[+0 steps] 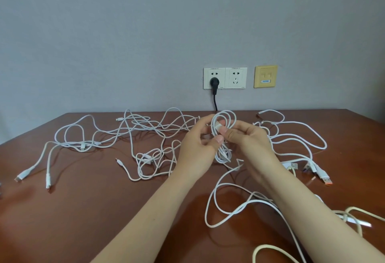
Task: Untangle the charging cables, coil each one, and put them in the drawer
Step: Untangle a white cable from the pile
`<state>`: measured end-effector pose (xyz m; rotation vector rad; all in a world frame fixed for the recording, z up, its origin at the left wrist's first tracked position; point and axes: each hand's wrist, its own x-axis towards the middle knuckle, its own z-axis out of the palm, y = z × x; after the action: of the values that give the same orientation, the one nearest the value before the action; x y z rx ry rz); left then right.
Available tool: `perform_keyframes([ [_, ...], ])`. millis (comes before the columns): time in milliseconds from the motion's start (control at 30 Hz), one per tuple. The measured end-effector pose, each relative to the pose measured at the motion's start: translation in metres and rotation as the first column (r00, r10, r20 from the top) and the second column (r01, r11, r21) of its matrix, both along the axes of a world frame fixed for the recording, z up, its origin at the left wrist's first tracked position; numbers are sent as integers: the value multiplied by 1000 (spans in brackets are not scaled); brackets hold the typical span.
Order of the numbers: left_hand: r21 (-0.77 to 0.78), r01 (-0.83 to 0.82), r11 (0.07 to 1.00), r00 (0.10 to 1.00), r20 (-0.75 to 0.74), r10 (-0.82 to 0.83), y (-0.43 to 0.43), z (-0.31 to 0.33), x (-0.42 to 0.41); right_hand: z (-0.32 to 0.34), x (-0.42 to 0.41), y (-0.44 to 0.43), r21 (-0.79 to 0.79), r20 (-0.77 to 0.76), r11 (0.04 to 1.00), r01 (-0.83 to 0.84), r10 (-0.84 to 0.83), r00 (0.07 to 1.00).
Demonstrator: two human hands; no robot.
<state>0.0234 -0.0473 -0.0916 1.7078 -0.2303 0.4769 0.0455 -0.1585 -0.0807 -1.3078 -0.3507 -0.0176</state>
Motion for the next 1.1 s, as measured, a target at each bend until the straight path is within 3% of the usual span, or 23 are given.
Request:
perform_keyframes([
  [300, 179, 5, 984, 996, 91, -21, -3, 0, -4, 3, 1, -3, -75, 78, 977, 198, -192, 978],
  [533, 365, -190, 912, 979, 134, 151, 2, -4, 2, -3, -2, 4, -48, 62, 971, 235, -232, 971],
  [700, 284, -225, 932, 968, 169, 183, 3, -3, 2, 0, -6, 6, -171, 261, 955, 244, -195, 945],
  [800, 175, -117, 977, 992, 64, 108, 0, 0, 0, -1, -7, 5, -204, 387, 913, 353, -256, 886],
  [900, 12, 10, 1000, 1000, -5, -9, -3, 1, 0, -3, -9, 4, -340, 515, 838, 426, -213, 830],
  [967, -46, 1, 999, 999, -35, -3, -1, 1, 0, -7, -8, 6, -427, 511, 822, 377, -125, 850],
  [1100, 47, -70, 996, 997, -41, 72, 7, -1, 4, -11, -3, 6, -476, 398, 849, 230, -26, 917],
])
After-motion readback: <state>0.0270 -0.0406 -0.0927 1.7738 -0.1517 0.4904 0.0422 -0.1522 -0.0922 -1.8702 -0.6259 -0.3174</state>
